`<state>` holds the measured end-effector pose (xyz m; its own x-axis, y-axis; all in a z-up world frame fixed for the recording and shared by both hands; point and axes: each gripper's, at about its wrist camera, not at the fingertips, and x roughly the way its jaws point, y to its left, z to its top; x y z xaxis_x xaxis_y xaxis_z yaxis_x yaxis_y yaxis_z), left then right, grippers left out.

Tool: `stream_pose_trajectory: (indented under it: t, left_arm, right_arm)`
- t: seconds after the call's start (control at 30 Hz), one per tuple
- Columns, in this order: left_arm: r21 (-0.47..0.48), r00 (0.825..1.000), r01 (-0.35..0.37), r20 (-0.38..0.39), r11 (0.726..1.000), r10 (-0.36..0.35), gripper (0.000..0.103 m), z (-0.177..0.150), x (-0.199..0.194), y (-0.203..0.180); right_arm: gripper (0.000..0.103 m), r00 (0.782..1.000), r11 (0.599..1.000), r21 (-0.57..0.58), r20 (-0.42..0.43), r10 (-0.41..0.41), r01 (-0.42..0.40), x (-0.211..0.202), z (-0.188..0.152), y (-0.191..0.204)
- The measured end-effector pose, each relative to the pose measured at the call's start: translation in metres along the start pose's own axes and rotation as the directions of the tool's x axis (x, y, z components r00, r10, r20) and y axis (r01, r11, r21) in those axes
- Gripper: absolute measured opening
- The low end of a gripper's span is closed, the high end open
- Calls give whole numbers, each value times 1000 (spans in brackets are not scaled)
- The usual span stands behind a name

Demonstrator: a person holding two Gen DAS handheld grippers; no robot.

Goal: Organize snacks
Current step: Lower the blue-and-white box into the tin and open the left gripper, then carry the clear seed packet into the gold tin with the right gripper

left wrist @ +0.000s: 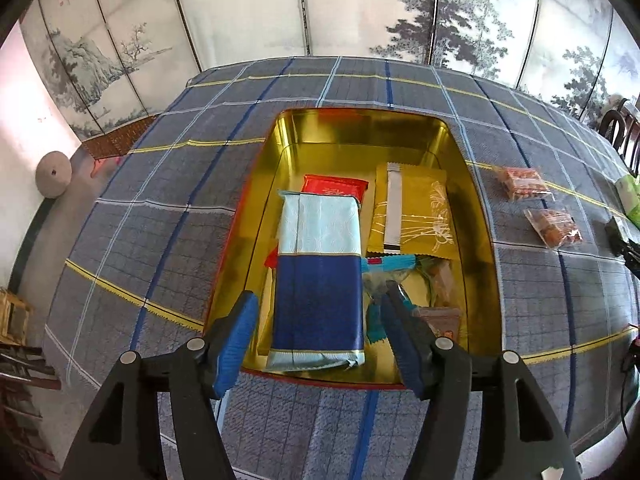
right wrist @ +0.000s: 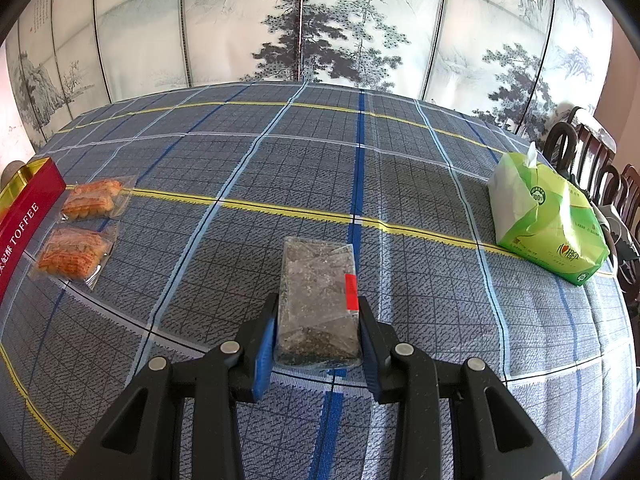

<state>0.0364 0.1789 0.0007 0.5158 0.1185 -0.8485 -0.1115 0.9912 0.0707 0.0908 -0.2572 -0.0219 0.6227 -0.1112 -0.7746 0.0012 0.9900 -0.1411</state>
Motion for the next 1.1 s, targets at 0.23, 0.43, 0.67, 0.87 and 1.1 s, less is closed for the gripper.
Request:
stream_pose_trajectory:
  t: [0.23, 0.43, 0.67, 0.87, 1.1]
  left_arm:
    - [3, 1000, 7, 5, 1000, -8, 64, -7, -6, -3]
    - [-16, 1000, 19, 5, 1000, -18, 69, -11, -8, -1]
    - [-37, 1000, 20, 19, 999, -20, 74, -11, -11, 1]
    - [-45, 1000, 22, 19, 999, -21, 76, -14, -10, 0]
    - [-33, 999, 28, 37, 999, -27, 81, -15, -12, -6]
  right_arm:
    - [36, 1000, 1000, -4, 1, -10, 10, -2, 0, 0]
    - [36, 1000, 1000, 3, 1, -21, 21, -2, 1, 3]
    - [36, 999, 999, 10, 0, -48, 48, -3, 2, 7]
    - [35, 998, 998, 13, -7, -67, 67, -3, 2, 15]
    - [35, 999, 999, -2, -1, -44, 44, -12, 6, 32]
